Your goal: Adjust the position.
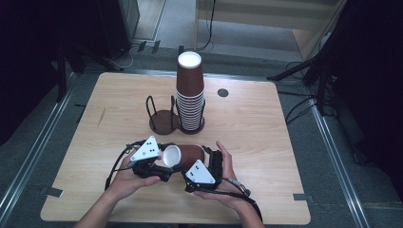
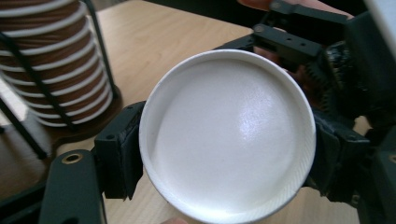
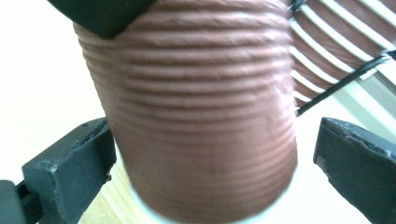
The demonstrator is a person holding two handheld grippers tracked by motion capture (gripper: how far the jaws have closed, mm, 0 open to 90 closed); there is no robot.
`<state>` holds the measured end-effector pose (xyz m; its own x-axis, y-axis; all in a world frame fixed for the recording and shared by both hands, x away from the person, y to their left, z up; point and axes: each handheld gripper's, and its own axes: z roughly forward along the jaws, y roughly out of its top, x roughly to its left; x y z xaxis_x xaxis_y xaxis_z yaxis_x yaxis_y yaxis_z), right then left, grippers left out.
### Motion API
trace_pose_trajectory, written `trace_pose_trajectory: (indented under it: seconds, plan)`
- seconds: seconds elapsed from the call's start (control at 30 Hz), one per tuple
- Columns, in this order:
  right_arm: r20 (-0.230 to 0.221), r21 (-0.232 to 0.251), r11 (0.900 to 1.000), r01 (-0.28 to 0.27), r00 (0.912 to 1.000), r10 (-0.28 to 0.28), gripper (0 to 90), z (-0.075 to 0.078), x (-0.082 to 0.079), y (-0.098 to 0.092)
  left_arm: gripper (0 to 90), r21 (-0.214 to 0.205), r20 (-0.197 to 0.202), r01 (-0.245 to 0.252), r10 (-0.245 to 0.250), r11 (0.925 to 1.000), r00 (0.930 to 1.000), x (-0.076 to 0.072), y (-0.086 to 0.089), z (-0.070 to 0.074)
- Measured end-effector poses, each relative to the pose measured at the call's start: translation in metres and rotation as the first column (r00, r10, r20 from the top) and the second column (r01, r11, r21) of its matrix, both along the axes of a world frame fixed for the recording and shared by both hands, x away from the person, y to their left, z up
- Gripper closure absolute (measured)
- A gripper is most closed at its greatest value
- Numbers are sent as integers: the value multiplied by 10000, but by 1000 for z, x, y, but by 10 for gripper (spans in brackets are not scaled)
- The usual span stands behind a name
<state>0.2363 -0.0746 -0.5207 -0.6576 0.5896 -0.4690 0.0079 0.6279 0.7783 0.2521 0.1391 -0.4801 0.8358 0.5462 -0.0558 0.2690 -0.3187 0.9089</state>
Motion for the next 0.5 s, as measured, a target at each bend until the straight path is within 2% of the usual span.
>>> trace_pose_trajectory:
  seconds: [0.03,0.07,0.1,0.3,0.33,0.37,0.43,0.5]
  plan:
    - [-28,135,9999,74,10000,-74,0,2,0,-1,245,-188,19,-181,182,9997,9998,1,3,1]
    - [-3,197,9997,142,9999,-142,0,4,0,-2,245,-188,19,-181,182,9997,9998,1,3,1]
    - [22,349,9993,159,9999,-160,0,6,1,-3,245,-267,93,-455,457,9986,9989,1,5,2]
    - [-113,889,9957,253,9996,-244,0,15,0,-8,248,-503,273,-964,978,9941,9948,1,8,5]
    - [-190,1175,9922,411,9991,-391,0,18,1,-10,250,-633,492,-1259,1291,9900,9904,0,8,7]
    - [-190,1175,9922,411,9991,-391,0,18,1,-10,251,-633,492,-1259,1291,9900,9904,0,8,7]
    - [-179,1448,9875,626,9980,-606,0,21,2,-14,251,-797,720,-1580,1638,9842,9839,-1,9,9]
    - [-261,1714,9818,817,9966,-784,0,25,5,-18,251,-790,930,-1903,1973,9785,9759,-1,9,10]
